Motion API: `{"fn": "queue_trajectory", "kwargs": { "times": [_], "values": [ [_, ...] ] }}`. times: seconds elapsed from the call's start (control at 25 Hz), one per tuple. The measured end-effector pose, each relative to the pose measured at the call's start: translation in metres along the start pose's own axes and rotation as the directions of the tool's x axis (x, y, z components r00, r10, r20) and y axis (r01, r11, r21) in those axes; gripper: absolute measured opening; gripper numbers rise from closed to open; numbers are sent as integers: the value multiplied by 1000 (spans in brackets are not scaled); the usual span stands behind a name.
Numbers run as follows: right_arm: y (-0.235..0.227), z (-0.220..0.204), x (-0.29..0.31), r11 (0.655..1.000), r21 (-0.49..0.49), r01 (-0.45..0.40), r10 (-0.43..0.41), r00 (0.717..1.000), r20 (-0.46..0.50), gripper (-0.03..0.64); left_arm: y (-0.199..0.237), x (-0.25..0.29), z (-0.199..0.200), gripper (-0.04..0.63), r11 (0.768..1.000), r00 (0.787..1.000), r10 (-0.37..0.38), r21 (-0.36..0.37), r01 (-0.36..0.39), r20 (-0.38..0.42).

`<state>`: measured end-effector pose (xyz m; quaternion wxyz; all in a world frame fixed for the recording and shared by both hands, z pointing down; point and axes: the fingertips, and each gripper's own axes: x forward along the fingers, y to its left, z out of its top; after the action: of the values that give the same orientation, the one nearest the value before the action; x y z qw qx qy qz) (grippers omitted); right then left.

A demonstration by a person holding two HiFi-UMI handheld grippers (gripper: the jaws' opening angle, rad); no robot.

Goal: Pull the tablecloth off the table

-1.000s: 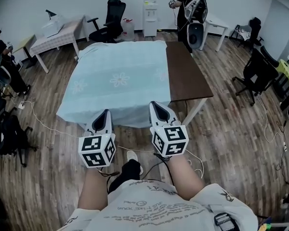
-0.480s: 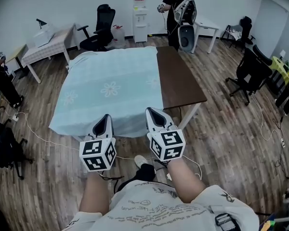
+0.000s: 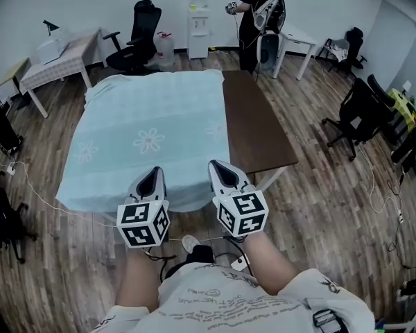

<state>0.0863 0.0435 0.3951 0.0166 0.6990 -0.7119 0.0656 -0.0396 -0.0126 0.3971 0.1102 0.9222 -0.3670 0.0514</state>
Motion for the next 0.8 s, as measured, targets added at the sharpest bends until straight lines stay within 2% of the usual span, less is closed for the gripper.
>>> {"fn": "queue_trajectory", "kwargs": {
  "times": [0.44, 0.8],
  "values": [
    [-57, 16, 124, 999, -21, -47, 46, 998, -35, 14, 53, 123, 24, 12, 998, 997, 68, -9, -68, -21],
    [-78, 25, 206, 997, -48, -52, 48, 997, -67, 14, 100, 192, 36, 14, 996, 997, 72, -53, -73, -37]
  ]
}}
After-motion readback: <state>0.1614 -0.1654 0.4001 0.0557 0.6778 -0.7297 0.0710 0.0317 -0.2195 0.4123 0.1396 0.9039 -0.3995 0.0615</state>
